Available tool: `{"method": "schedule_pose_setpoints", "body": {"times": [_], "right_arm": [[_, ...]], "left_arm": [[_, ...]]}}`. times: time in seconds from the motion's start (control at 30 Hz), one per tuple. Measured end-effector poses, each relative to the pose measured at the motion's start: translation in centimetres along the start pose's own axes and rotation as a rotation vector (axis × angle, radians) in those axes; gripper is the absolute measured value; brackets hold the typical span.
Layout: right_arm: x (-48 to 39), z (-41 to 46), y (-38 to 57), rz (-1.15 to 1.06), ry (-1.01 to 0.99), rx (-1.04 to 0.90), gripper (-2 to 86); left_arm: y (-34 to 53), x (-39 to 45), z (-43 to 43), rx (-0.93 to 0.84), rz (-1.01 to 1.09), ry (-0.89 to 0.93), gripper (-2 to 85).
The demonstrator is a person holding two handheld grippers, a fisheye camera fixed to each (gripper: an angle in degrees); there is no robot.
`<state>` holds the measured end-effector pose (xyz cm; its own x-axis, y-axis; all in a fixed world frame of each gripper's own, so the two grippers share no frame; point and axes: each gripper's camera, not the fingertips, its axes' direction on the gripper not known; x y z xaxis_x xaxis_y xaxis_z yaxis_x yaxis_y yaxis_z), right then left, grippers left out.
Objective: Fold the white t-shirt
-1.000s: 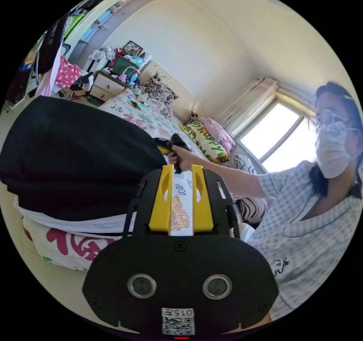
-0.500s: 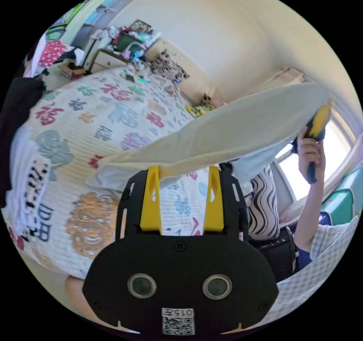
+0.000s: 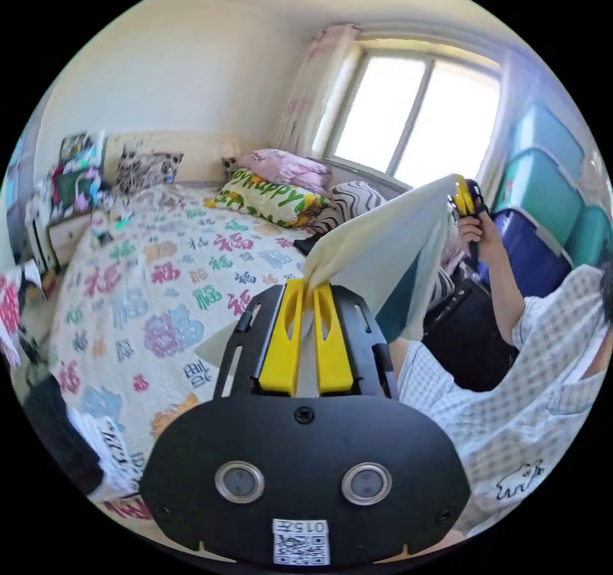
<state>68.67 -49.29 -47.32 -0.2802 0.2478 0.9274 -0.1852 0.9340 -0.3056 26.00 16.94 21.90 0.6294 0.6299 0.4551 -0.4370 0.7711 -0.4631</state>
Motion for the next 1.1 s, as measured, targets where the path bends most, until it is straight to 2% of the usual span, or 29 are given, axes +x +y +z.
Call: {"method": "schedule_pose_setpoints", "body": {"times": [0.2, 0.3, 0.43, 0.67, 0.77, 0.83, 0.9, 0.93, 0.97, 1.03, 1.1], "right_arm": [[-5.7, -7.8, 0.8, -0.044, 0.098, 0.163, 0.0], [-7.0, -9.1, 0.7, -0.036, -0.004, 0.184, 0.0], [-8.9, -10.1, 1.9, -0.034, -0.013, 0.18, 0.0], [-10.2, -11.5, 3.3, -0.01, 0.193, 0.152, 0.2], [-6.9, -11.7, 1.8, 0.049, 0.312, 0.141, 0.6], [-3.1, -11.2, 0.7, 0.098, 0.45, 0.098, 1.2], [3.8, -10.0, 0.6, 0.194, 0.607, -0.025, 2.4], [5.5, -9.7, 0.9, 0.246, 0.624, -0.072, 3.4], [8.0, -8.7, 1.8, 0.328, 0.596, -0.169, 5.3], [8.7, -6.5, 3.6, 0.283, 0.497, -0.282, 5.7], [8.1, -2.0, 6.7, 0.177, 0.482, -0.553, 7.4]], "left_arm": [[-3.6, 7.0, -0.5, -0.054, 0.231, 0.112, 0.2], [-3.8, 9.0, 0.5, -0.093, 0.262, 0.094, 0.0], [-2.8, 9.9, 1.4, -0.097, 0.236, 0.129, 0.0], [-4.5, 9.3, 5.6, -0.154, 0.271, 0.071, 0.4], [-6.6, 6.4, 11.9, -0.253, 0.27, 0.077, 0.6], [-7.1, 2.6, 18.8, -0.281, 0.162, -0.015, 0.6], [-5.6, 0.2, 23.0, -0.255, 0.079, -0.057, 0.6], [-4.5, -1.2, 24.9, -0.318, 0.016, -0.051, 0.7], [-3.8, -1.7, 25.5, -0.337, -0.026, -0.037, 1.0], [-0.7, -2.0, 25.9, -0.339, -0.049, 0.061, 2.9], [2.1, -1.5, 25.8, -0.38, -0.029, 0.026, 4.8]]}}
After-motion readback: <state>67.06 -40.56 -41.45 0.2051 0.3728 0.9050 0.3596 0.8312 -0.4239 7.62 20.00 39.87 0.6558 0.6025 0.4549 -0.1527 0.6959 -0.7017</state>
